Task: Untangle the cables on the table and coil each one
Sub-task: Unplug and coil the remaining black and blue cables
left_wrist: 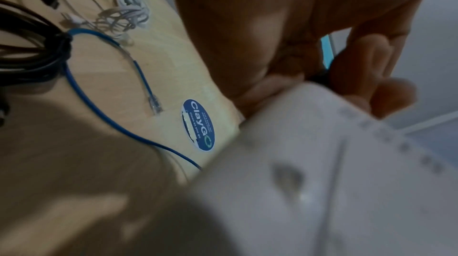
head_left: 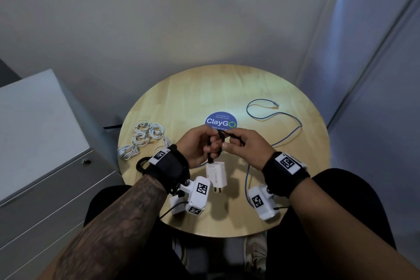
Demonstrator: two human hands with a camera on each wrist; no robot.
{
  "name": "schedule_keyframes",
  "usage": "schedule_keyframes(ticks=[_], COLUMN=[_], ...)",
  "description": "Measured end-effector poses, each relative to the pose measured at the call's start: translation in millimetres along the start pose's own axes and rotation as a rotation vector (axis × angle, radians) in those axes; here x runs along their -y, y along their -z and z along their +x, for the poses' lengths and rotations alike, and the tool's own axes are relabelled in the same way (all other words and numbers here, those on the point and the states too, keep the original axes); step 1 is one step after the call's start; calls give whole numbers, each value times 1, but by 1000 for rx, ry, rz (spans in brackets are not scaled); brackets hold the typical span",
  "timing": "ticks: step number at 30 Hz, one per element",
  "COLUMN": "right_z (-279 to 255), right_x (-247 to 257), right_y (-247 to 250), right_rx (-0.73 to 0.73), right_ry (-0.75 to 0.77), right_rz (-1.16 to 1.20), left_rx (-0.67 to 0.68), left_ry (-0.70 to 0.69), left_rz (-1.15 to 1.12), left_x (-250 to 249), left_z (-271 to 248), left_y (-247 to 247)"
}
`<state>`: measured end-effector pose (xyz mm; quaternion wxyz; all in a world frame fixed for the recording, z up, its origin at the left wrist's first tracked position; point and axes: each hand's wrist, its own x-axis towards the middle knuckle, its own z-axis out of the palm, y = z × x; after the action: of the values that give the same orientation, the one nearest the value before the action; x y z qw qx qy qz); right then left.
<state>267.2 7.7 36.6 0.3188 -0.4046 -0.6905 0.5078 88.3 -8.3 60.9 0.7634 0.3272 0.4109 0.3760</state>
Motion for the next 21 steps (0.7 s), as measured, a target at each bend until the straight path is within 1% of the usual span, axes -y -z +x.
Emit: schedule_keyframes(ticks=[4, 8, 14, 16, 19, 21], right_z=[-3, -5, -2, -4, -8, -8], right_x=[7, 10, 7, 11, 21, 22], right_y=[2, -3, 1, 5, 8, 9], right_rx=[63, 35, -34, -53, -70, -88], right_ry=[-25, -50, -71, -67, -40, -25], right_rz=[-103, -128, -128, -110, -98, -59], left_rx=[61, 56, 37, -2, -102, -86], left_ry=[53, 64, -29, -76, -216, -235], left_rz=[-38, -17, 142, 209, 383, 355], left_x=[4, 6, 5, 5, 6, 10], left_z=[-4, -6, -1, 2, 7, 9], left_y=[7, 6, -4, -9, -6, -4])
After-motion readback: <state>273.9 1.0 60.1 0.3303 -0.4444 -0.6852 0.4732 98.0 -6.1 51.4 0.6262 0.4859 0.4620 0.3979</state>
